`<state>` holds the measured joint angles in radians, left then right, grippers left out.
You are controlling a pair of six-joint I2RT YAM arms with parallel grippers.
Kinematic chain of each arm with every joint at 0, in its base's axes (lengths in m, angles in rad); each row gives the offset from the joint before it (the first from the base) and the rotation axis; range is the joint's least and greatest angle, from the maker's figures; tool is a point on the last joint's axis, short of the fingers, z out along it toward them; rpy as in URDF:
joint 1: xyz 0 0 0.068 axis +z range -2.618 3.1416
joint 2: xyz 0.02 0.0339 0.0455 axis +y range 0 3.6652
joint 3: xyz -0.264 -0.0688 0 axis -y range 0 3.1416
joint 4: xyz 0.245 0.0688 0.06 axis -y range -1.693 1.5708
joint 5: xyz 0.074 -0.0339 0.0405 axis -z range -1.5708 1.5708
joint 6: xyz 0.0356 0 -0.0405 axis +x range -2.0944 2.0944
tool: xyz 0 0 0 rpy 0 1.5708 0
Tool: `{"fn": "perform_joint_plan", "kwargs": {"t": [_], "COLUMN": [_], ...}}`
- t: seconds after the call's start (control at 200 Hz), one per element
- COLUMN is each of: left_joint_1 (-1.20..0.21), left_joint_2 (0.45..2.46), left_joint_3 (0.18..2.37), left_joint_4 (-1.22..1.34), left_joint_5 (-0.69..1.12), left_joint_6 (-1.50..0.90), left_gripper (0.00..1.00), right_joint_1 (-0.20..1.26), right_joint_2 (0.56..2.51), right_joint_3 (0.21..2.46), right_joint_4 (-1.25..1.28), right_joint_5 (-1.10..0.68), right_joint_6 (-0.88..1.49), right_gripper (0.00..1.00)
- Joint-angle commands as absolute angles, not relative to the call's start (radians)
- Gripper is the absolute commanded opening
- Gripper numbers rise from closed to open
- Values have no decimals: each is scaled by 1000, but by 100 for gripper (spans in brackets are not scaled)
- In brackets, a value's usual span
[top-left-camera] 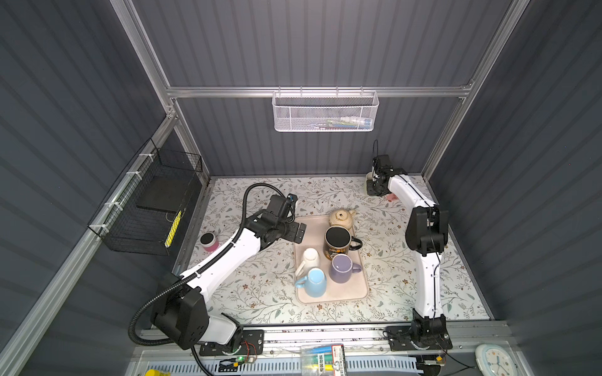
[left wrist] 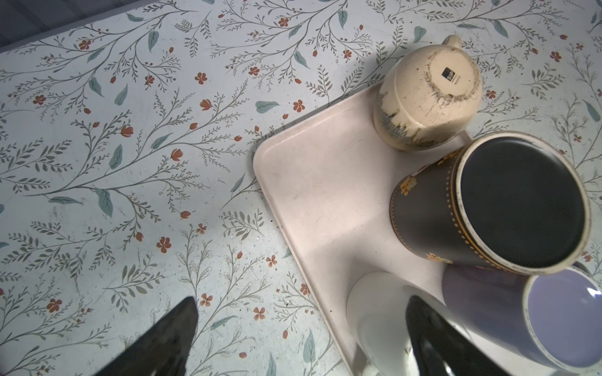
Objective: Turn the mug right side up
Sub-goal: Place the mug at the top-right of the table.
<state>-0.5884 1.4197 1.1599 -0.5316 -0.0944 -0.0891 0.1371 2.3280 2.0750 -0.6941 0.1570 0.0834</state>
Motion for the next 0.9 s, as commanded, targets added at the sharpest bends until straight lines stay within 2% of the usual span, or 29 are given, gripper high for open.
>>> {"fn": "perform_joint_plan", "kwargs": {"t": [0.0,0.255,0.315,0.45,0.525,0.75,0.895], "left_joint_1": [-591,-591,-591,-591,-591,-591,-591], "left_joint_2": [1414,1411,1411,1408,1408,1378,1319], "left_joint_3": [1148,1152,1155,1165,1173,1184,1167], "left_joint_4": [-548,-553,-557,-571,-585,-648,-673], "left_joint_5": [-98,-100,-99,-100,-93,-26,36], "left_joint_6": [-93,-92,-92,-89,-87,-42,32], "left_gripper": [100,100,100,100,100,100,100], "right_joint_1": [138,140,140,142,141,147,150], "right_joint_2": [2290,2262,2254,2231,2224,2200,2158], "right_joint_3": [2052,1967,1948,1903,1892,1873,1854], "right_joint_4": [-619,-560,-550,-522,-520,-518,-514], "right_joint_5": [163,152,148,146,145,139,133], "right_joint_6": [89,88,88,86,87,86,81], "right_gripper": [0,1,8,34,45,63,69]}}
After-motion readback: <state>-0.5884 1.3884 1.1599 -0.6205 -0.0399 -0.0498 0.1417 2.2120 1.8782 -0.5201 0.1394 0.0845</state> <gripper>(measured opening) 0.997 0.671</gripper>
